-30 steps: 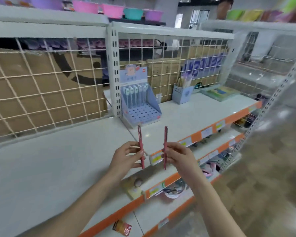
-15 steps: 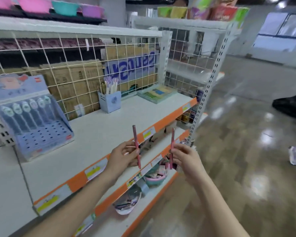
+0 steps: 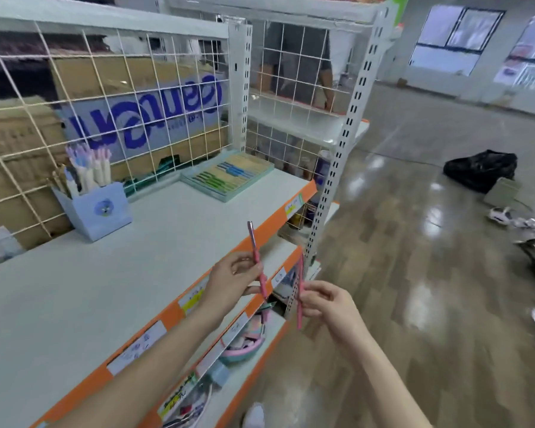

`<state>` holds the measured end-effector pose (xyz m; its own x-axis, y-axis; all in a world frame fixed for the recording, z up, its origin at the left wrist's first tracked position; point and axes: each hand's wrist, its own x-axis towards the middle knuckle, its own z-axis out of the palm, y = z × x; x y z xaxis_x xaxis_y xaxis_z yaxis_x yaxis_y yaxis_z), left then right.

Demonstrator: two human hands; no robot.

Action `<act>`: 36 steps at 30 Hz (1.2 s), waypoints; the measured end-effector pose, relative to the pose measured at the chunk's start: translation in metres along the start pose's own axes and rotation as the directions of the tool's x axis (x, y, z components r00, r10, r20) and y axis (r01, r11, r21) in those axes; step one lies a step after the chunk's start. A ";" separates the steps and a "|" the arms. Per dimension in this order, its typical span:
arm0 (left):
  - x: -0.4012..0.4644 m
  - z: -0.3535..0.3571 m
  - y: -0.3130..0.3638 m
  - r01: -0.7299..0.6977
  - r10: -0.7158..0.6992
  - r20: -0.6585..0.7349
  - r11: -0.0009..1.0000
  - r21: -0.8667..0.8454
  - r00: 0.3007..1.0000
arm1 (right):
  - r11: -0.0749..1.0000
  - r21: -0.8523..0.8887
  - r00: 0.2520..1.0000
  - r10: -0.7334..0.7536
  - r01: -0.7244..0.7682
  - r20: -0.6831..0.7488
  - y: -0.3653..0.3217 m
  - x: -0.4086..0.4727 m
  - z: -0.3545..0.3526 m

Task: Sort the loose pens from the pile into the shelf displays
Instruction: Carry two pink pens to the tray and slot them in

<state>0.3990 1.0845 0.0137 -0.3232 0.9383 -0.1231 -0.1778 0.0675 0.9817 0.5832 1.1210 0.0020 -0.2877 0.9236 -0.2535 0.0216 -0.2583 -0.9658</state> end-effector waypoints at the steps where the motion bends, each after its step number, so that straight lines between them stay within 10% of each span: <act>1: 0.018 0.003 0.004 -0.008 0.008 -0.006 1.000 -0.013 1.000 | 1.000 -0.012 1.000 0.002 -0.002 -0.003 -0.007 0.021 -0.002; 36: 0.359 0.032 0.042 -0.008 0.048 -0.548 0.997 0.074 0.835 | 0.889 -0.367 0.879 -0.076 0.273 0.470 -0.153 0.507 0.065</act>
<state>0.3054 1.4351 0.0158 -0.7878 0.6009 -0.1356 -0.1055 0.0852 0.9908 0.3719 1.6100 0.0243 -0.7048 0.6985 -0.1242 0.2918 0.1259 -0.9481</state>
